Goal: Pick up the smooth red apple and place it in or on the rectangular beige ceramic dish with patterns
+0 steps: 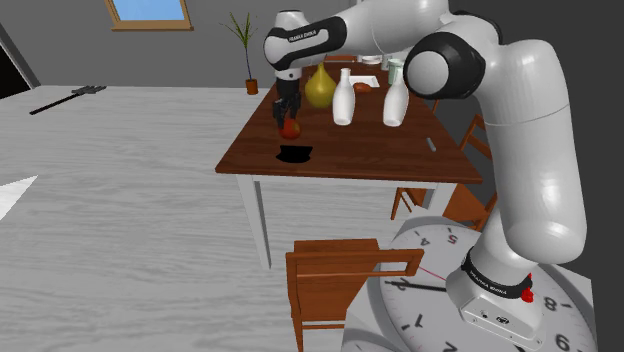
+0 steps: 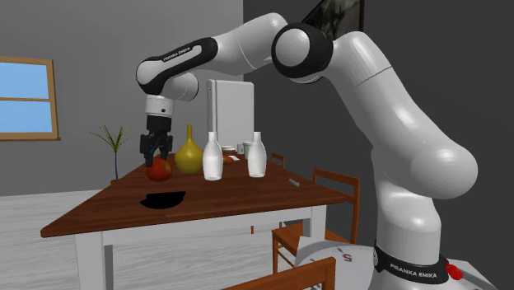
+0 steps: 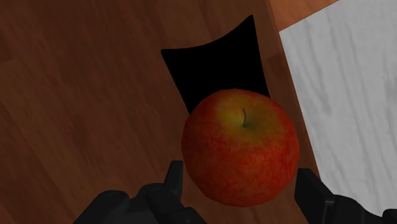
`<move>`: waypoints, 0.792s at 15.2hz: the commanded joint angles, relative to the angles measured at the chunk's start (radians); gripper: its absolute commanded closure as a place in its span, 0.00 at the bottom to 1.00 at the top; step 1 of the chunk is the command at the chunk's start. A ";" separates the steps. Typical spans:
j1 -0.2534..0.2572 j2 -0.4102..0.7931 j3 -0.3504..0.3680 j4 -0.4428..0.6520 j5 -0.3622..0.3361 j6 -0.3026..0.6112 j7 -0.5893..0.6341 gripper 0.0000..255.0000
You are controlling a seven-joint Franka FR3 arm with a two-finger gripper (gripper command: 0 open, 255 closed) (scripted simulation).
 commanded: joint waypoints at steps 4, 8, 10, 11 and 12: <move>0.003 0.010 0.003 -0.053 0.005 0.062 -0.007 1.00; 0.003 0.024 0.005 -0.089 0.011 0.112 -0.013 1.00; 0.003 0.024 0.005 -0.089 0.011 0.112 -0.013 1.00; 0.003 0.024 0.005 -0.089 0.011 0.112 -0.013 1.00; 0.003 0.024 0.005 -0.089 0.011 0.112 -0.013 1.00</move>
